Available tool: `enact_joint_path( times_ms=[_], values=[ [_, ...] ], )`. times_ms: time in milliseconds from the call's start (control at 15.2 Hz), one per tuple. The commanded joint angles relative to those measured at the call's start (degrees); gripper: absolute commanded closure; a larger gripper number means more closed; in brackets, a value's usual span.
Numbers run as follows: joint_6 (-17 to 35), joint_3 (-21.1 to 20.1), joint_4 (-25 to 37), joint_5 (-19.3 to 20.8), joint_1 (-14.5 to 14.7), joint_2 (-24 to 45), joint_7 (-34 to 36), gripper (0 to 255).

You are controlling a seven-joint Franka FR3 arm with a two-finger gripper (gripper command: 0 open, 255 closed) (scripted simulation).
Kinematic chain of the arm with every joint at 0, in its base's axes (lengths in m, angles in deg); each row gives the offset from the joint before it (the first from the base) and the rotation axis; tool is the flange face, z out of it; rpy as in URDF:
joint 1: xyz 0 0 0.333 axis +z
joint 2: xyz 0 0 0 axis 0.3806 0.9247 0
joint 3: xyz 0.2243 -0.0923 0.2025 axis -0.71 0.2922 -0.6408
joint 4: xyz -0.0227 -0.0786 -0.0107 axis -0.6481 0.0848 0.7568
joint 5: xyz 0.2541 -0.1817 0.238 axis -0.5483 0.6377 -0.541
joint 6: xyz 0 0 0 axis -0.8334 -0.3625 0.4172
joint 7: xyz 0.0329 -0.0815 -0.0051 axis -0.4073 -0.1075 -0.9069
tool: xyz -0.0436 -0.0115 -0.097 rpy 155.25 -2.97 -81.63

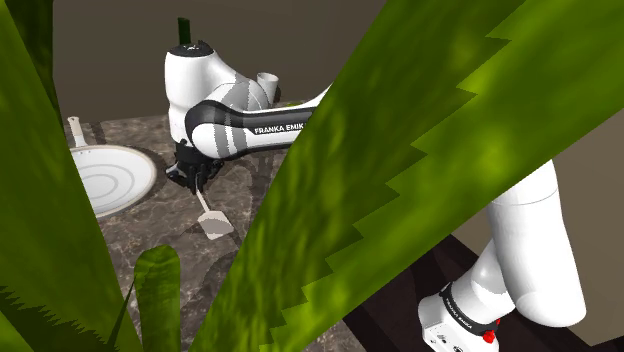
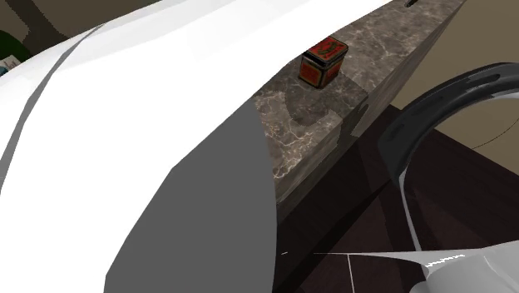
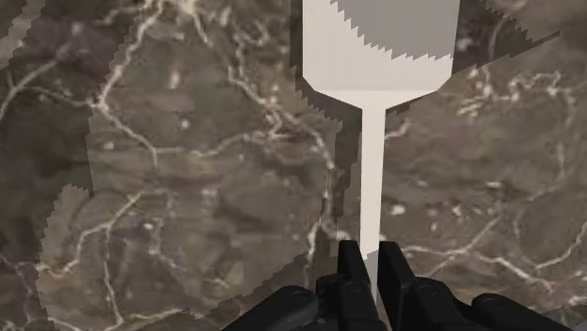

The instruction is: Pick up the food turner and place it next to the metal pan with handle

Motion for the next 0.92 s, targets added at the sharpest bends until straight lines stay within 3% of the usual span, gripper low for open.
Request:
enact_joint_path(
  times_ms=[0,66,396,660,858],
  values=[
    [0.02,0.0,-0.03,0.0,0.0,-0.01,0.0,255],
    [0.03,0.0,-0.04,0.0,0.0,-0.01,0.0,0],
    [0.02,0.0,-0.03,0.0,0.0,-0.01,0.0,0],
    [-5.81,-0.41,3.85,-0.6,0.34,-2.05,-0.52,0],
    [-5.8,-0.41,3.85,-0.61,0.34,-2.05,-0.52,0]
  ],
)
